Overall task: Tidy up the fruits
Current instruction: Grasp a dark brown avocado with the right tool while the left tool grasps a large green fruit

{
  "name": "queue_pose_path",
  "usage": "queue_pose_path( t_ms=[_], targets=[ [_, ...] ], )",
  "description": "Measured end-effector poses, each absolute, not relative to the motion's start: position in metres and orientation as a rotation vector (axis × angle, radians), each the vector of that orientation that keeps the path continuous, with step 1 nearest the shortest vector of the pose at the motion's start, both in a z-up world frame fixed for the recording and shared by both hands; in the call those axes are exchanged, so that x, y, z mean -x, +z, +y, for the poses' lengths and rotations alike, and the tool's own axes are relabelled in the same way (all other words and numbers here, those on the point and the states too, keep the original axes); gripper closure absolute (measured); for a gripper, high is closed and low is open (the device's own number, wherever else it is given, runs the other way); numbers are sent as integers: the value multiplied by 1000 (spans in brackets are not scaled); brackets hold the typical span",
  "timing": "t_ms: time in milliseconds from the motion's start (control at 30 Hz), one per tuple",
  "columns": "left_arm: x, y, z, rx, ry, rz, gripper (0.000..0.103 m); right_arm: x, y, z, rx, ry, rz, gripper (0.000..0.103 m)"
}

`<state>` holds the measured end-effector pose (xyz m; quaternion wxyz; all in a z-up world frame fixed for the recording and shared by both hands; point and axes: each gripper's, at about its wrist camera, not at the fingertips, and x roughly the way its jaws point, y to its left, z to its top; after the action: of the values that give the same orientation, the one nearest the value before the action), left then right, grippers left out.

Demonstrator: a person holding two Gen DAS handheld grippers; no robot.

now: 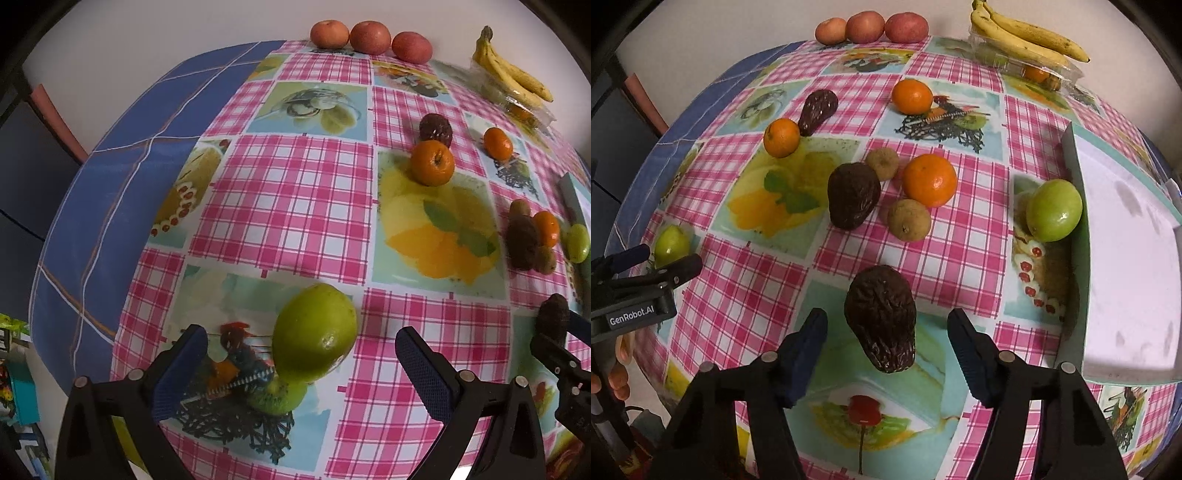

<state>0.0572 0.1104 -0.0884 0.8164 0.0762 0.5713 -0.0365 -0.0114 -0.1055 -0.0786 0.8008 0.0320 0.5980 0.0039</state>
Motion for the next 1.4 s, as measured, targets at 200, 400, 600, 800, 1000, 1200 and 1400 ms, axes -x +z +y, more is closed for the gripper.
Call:
queue_pose_path(
  t_ms=[200,400,600,800,1000,1200,1400],
  targets=[
    [-61,-96,110,-142,-90,1229,10,8,-85,-103,-30,-7,1284,34],
    [-62,-98,112,-94,-112,1237,16,7,-86,-97,-21,-16,1281,39],
    [-62,-97,117,-77,-106,1227,26,12,-84,-98,-40,-42,1270,59],
    [-64,-94,121,-58,-90,1216,47,8,-84,-102,-58,-43,1269,64],
    [-67,-94,122,-54,-96,1210,53,11,-87,-108,-65,-38,1267,65],
    [-63,-92,120,-62,-93,1209,59,18,-80,-121,-91,-37,1266,65],
    [-65,-93,120,-45,-76,1248,59,18,-80,-128,-120,-29,1266,65]
  ],
)
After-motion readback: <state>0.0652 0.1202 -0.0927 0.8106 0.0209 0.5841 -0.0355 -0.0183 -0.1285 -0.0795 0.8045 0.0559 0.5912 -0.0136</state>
